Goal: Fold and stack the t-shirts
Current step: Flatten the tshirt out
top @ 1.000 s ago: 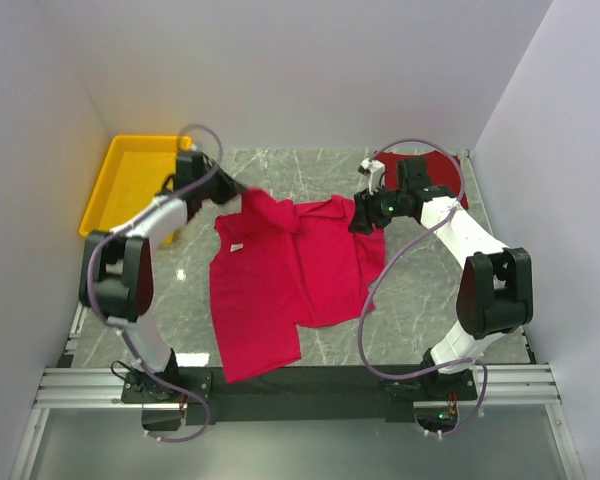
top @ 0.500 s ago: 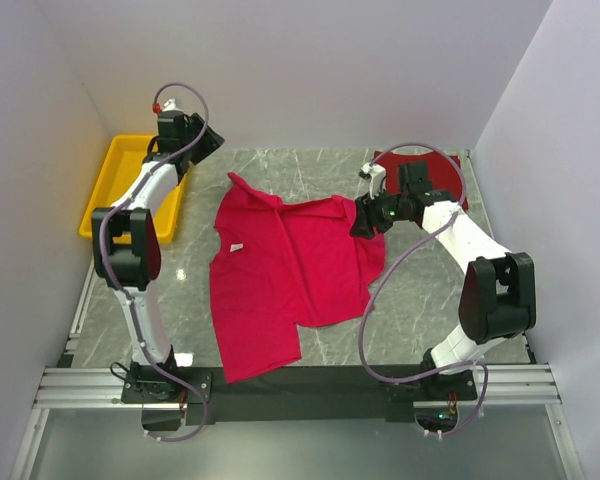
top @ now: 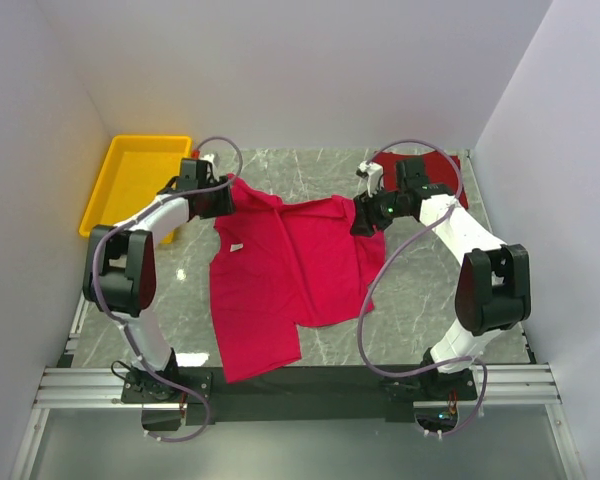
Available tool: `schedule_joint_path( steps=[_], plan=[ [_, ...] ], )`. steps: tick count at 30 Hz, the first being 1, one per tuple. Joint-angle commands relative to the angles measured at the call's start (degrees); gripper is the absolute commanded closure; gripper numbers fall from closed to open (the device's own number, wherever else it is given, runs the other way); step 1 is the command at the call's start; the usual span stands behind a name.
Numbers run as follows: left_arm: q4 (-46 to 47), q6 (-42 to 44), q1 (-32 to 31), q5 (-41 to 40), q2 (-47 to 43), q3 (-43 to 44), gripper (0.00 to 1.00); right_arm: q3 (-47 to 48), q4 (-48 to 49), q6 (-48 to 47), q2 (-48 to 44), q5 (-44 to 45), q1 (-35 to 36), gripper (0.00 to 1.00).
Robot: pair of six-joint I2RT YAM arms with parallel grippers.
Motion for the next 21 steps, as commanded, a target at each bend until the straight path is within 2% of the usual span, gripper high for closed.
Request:
schedule_joint_path(
  steps=[1, 8, 16, 19, 21],
  plan=[
    [2.04, 4.23, 0.45, -2.71, 0.92, -0.24, 0.46, 3.46, -1.52, -1.20, 0.34, 0.36, -0.40, 0.41],
    [3.63, 9.06, 0.19, -5.18, 6.19, 3.44, 0.45, 1.80, -1.08, -0.94, -0.89, 1.06, -0.49, 0.41],
    [0.83, 17.32, 0.10, -0.62, 14.10, 11.61, 0.44, 1.62, -1.52, -0.94, -0.98, 1.15, -0.66, 0.41],
    [-1.98, 18.38, 0.27, 1.49, 17.27, 15.74, 0.46, 2.06, -1.78, -1.03, -0.72, 0.98, -0.84, 0.41],
    [-3.91, 18.47, 0.45, 1.94, 19.20, 18.12, 0.52, 2.15, -1.87, -1.03, -0.63, 0.89, -1.01, 0.41]
  ],
)
